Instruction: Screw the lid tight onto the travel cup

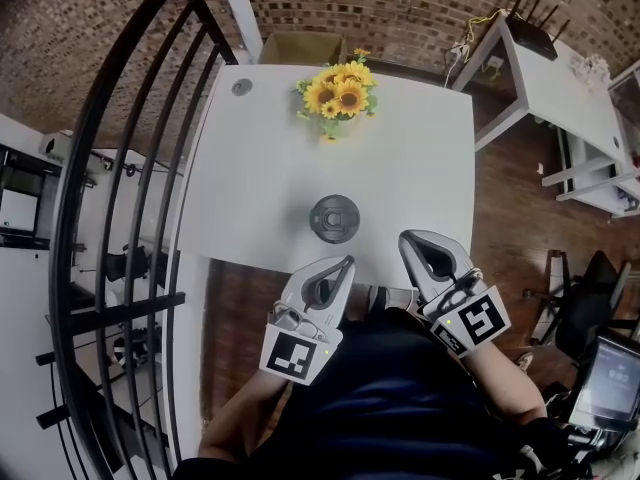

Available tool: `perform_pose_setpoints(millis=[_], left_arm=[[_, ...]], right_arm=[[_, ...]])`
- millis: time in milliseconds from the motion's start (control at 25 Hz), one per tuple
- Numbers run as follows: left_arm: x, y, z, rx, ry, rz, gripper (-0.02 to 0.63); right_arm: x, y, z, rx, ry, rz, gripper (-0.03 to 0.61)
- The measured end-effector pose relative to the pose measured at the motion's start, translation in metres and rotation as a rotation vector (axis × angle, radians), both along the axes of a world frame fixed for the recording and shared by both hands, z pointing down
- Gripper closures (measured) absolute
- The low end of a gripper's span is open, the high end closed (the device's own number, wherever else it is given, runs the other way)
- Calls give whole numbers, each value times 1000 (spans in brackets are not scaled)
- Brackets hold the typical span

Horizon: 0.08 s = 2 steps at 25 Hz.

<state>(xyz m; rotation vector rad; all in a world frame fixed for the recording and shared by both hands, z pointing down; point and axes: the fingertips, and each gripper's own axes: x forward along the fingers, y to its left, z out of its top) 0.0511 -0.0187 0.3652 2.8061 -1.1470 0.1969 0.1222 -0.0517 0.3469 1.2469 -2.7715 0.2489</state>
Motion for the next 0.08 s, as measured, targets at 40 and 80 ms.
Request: perform_pose_setpoints(millis=[40,80], left_arm=[[1,0,0,-1,0,0,609],[1,1,1,-2,0,0,609]], right_arm=[[0,0,0,1,1,-1,568],[1,1,0,1,2,-2,568]])
